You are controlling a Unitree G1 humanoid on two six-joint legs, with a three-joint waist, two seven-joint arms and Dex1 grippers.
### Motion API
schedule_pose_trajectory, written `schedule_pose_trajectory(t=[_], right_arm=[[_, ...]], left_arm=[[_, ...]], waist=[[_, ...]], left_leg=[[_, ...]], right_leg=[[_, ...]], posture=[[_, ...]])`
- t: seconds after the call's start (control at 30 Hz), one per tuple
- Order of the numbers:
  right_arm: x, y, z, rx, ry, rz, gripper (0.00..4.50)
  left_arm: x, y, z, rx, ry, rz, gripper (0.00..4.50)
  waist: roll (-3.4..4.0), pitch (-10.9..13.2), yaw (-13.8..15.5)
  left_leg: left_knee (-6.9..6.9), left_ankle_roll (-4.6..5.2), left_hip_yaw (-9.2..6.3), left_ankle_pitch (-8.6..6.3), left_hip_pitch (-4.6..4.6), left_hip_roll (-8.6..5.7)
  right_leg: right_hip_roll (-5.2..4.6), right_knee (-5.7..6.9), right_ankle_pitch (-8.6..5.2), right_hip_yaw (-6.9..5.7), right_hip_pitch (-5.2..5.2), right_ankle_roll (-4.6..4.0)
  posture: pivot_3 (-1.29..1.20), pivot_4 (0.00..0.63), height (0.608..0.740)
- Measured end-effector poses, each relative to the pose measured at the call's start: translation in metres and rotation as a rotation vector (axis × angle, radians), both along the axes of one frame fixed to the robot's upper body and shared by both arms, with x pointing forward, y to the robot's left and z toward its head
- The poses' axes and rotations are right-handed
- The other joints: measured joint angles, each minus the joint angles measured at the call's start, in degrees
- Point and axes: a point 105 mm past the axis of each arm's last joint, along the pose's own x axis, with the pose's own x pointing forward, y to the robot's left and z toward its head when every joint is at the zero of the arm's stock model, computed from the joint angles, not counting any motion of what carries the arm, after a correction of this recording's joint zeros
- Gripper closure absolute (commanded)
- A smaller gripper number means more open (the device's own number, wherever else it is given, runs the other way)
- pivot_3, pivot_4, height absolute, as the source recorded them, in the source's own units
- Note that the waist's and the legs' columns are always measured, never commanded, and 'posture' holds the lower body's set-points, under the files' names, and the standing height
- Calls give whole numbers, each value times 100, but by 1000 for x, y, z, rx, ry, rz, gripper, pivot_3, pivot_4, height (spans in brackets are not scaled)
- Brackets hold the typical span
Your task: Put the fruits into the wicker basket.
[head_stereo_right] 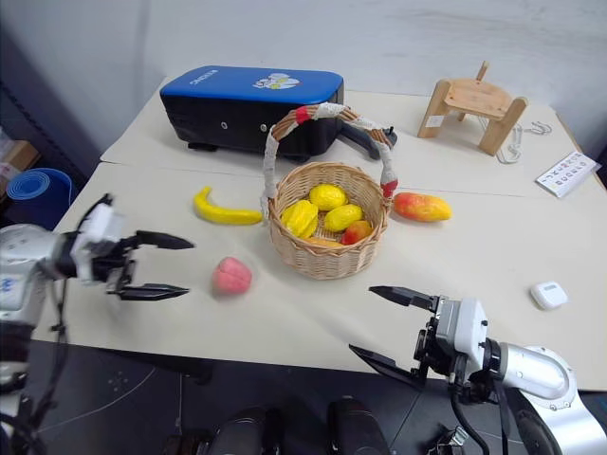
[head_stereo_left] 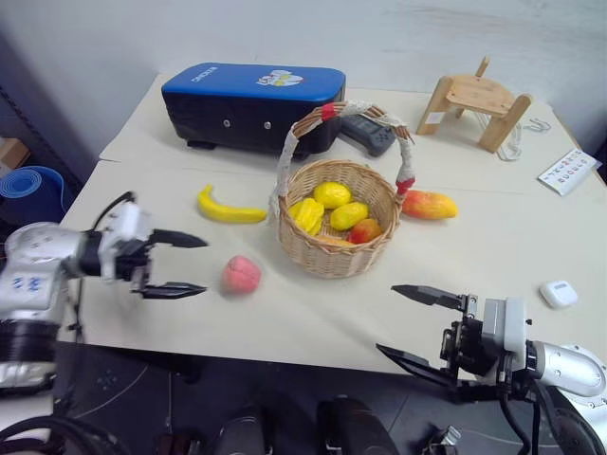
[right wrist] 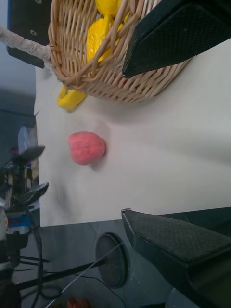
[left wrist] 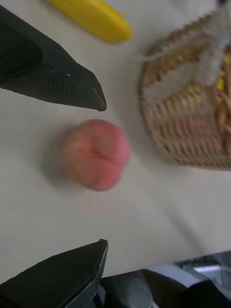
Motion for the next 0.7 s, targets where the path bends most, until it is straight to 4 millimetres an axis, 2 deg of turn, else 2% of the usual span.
schedule_pose_trajectory(t=[0.13,0.3,0.47,0.57,0.7], right_arm=[[1,0,-2,2,19,-14,10],[4,-1,-3,15,25,-55,10],[6,-1,-3,25,15,-82,10],[8,-1,-3,46,12,-114,0],[6,-3,-9,37,34,-133,0]], left_arm=[[15,-14,-8,51,0,-33,0],[22,-19,-35,150,23,-59,0],[30,-32,-38,136,0,-92,0],[29,-40,-41,109,17,-105,629],[21,-29,-35,129,34,-85,1753]], waist=[[0,0,-12],[0,0,13],[0,0,20],[0,0,7],[1,1,-53]], left_leg=[[2,-3,4,3,0,5],[10,0,3,7,-3,5],[15,3,1,6,-5,4],[16,2,1,7,-5,5],[10,-8,0,13,-2,9]], right_leg=[[10,4,0,5,-4,0],[8,6,-1,6,-4,1],[5,8,-1,5,-3,2],[6,13,-1,5,-6,2],[8,19,-2,5,-7,0]], posture=[[0,150,740],[0,150,740],[0,150,740],[0,150,740],[0,150,740]])
